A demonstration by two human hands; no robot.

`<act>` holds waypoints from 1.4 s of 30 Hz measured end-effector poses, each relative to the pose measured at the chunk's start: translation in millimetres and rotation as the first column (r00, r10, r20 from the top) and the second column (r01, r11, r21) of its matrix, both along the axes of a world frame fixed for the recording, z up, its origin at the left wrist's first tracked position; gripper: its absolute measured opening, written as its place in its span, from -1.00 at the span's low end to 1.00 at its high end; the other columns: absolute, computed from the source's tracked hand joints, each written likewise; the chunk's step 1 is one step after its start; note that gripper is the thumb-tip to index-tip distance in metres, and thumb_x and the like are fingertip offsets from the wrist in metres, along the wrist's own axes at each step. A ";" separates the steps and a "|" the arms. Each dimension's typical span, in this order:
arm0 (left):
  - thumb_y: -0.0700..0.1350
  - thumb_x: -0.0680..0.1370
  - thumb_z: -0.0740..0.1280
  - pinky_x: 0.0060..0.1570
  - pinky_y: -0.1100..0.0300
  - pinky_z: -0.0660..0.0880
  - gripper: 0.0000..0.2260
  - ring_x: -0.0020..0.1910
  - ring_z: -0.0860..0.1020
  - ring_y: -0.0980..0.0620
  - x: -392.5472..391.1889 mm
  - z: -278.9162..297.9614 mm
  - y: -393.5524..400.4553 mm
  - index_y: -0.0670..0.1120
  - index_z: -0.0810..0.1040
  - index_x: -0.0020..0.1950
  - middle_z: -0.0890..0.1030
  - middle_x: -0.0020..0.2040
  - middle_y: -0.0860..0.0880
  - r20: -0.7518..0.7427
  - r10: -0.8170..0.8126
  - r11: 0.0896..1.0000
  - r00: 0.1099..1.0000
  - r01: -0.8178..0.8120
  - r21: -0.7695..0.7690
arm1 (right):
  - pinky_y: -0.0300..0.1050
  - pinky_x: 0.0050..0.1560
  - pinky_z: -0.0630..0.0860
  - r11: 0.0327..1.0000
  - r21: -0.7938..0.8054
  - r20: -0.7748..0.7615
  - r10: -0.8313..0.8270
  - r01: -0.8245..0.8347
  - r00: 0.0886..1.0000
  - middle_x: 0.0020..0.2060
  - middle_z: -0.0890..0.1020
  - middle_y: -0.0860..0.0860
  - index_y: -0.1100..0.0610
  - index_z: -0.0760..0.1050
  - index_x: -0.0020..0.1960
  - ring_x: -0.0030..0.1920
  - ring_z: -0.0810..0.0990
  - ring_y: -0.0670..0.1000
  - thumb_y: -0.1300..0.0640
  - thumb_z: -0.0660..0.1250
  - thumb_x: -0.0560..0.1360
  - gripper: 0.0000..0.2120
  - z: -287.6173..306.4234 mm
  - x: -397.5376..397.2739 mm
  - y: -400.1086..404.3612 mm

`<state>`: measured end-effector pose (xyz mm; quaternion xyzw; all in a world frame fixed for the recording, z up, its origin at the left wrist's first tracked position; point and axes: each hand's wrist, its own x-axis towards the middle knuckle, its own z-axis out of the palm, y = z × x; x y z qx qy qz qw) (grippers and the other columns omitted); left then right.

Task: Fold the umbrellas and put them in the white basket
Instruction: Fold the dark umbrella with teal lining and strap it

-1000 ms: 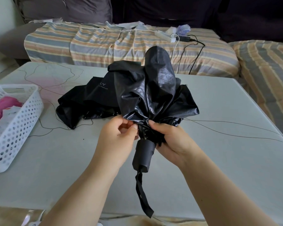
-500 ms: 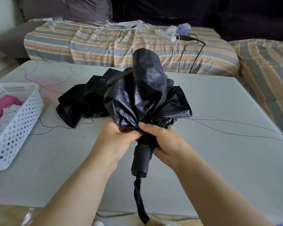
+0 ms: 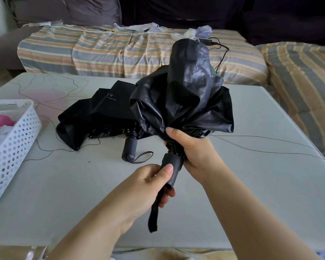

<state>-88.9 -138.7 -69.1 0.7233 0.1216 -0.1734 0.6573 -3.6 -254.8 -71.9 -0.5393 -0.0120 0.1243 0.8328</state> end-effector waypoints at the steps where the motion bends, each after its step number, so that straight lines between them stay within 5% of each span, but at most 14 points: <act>1: 0.06 0.59 0.17 -0.35 0.35 0.45 -0.67 -0.41 0.46 0.09 -0.4 1.2 0.7 -0.22 0.49 -0.01 0.62 -0.32 -0.02 0.009 -0.013 1.000 1.000 0.013 -0.003 | -0.17 -0.16 0.61 1.000 -0.003 0.013 0.019 -0.019 1.000 -0.16 0.66 0.04 0.29 0.53 0.16 -0.20 0.63 -0.04 0.37 0.35 0.48 -0.75 1.6 0.2 -2.1; 7: 0.12 0.49 0.19 -0.41 0.40 0.36 -0.67 -0.41 0.41 0.07 -2.7 7.3 -0.3 -0.16 0.48 -0.13 0.59 -0.34 -0.04 0.087 -0.068 0.996 0.994 0.073 -0.051 | -0.12 -0.10 0.61 0.997 0.038 0.089 0.058 -0.062 0.994 -0.05 0.66 0.05 0.20 0.51 0.14 -0.09 0.65 -0.01 0.36 0.32 0.49 -0.76 4.3 -1.3 -4.7; 12: 0.08 0.51 0.21 -0.41 0.41 0.35 -0.66 -0.43 0.40 0.10 -2.5 5.2 -5.8 -0.21 0.48 -0.11 0.58 -0.40 0.02 0.131 -0.029 0.998 0.991 0.036 -0.050 | -0.19 -0.19 0.60 0.996 0.092 0.089 -0.009 0.001 0.996 -0.22 0.69 -0.02 0.16 0.55 -0.03 -0.22 0.66 -0.07 0.40 0.28 0.51 -0.82 7.1 -4.5 -1.1; 17: 0.05 0.57 0.19 -0.41 0.44 0.35 -0.72 -0.44 0.43 0.19 -2.2 -2.3 -8.2 -0.15 0.51 -0.11 0.58 -0.42 0.09 0.206 0.042 0.996 0.978 -0.058 0.069 | -0.22 -0.20 0.58 0.996 0.078 0.107 -0.056 0.047 0.993 -0.24 0.68 -0.03 0.15 0.55 -0.05 -0.24 0.64 -0.09 0.40 0.25 0.54 -0.80 4.7 -3.9 -0.2; 25: 0.16 0.50 0.19 -0.37 0.39 0.35 -0.71 -0.40 0.46 0.20 -2.5 -3.8 -0.5 -0.05 0.49 -0.16 0.57 -0.37 0.15 0.299 -0.055 0.977 0.953 -0.011 0.213 | -0.12 -0.08 0.60 0.999 0.040 0.171 -0.032 0.025 0.985 -0.17 0.65 0.11 0.31 0.52 0.05 -0.29 0.63 -0.04 0.40 0.21 0.56 -0.86 4.5 -3.3 0.3; 28: 0.22 0.44 0.17 -0.41 0.39 0.33 -0.62 -0.42 0.43 0.17 -3.2 -0.8 -1.2 -0.08 0.50 -0.18 0.55 -0.42 0.12 0.302 -0.037 0.979 0.952 -0.026 0.201 | -0.09 -0.04 0.57 1.000 0.019 0.204 0.000 -0.003 0.979 -0.13 0.62 0.14 0.34 0.49 0.10 -0.27 0.61 -0.04 0.38 0.21 0.57 -0.85 3.4 -2.7 1.0; 33: 0.03 0.59 0.23 -0.40 0.38 0.38 -0.68 -0.44 0.45 0.10 0.8 0.1 -3.7 -0.22 0.48 -0.17 0.58 -0.41 0.01 0.194 0.059 0.998 0.979 -0.065 0.025 | -0.13 -0.03 0.56 1.000 0.012 0.225 -0.003 0.000 0.974 -0.13 0.62 0.13 0.36 0.49 0.11 -0.22 0.61 -0.04 0.33 0.25 0.52 -0.82 5.2 -5.8 3.1; 38: 0.06 0.56 0.21 -0.31 0.16 0.51 -0.66 -0.44 0.55 0.02 10.5 2.2 -9.8 -0.19 0.58 -0.12 0.62 -0.39 -0.07 0.065 0.202 0.979 0.977 -0.199 -0.051 | -0.01 0.08 0.59 0.985 -0.149 0.198 -0.058 0.088 0.978 -0.13 0.70 0.03 0.14 0.60 -0.05 -0.07 0.68 0.02 0.25 0.34 0.52 -0.92 4.9 -16.7 7.7; 42: 0.03 0.54 0.20 -0.32 0.13 0.51 -0.66 -0.44 0.52 0.03 8.8 5.4 -12.7 -0.23 0.57 -0.16 0.58 -0.41 -0.04 0.131 0.249 0.968 0.960 -0.249 -0.013 | -0.20 -0.09 0.54 0.960 -0.231 0.239 -0.102 0.158 0.966 -0.27 0.68 -0.13 -0.05 0.59 -0.25 -0.17 0.64 -0.16 0.20 0.39 0.49 -0.80 7.2 -22.6 11.3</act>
